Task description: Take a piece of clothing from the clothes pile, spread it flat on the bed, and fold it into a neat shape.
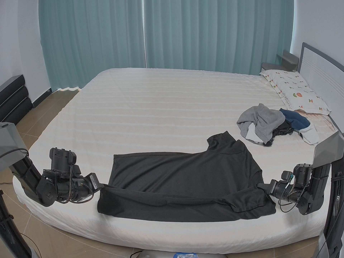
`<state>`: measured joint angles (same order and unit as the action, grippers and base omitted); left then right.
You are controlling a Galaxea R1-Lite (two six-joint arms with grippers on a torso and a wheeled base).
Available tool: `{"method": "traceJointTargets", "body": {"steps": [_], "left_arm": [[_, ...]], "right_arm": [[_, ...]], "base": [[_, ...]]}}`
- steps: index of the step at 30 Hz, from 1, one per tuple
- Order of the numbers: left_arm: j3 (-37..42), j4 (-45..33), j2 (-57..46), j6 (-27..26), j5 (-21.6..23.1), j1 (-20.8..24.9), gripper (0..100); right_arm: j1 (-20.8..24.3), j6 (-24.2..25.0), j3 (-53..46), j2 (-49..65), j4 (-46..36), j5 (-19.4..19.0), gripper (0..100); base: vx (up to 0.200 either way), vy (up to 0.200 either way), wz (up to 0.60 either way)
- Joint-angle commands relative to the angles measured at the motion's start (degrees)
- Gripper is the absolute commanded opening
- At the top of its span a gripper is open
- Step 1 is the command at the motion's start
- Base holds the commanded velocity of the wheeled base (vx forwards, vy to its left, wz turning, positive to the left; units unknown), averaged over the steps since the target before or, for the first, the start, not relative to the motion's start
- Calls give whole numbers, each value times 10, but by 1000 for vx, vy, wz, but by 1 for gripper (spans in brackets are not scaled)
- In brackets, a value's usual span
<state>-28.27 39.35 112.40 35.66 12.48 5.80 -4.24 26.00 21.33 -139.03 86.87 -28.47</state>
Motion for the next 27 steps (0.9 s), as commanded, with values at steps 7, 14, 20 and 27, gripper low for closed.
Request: {"method": "traceJointTargets", "body": {"steps": [7,14,20,27], "left_arm": [[9,-4,-31,-5,-4,0,0],[13,-71,-68,-52,-5,-3,0],[22,-109,-97,-89,-8,-5,0],[30,-132,-109,-119,-16,-5,0]], "right_arm": [[-50,0,-111,113,30,-51,0],[-65,-1,-185,204,30,-89,0],[-76,3,-213,259,23,-100,0],[-96,-2,-213,311,-56,-100,0]], "base": [[0,0,0],[0,0,0],[0,0,0],[0,0,0]]}}
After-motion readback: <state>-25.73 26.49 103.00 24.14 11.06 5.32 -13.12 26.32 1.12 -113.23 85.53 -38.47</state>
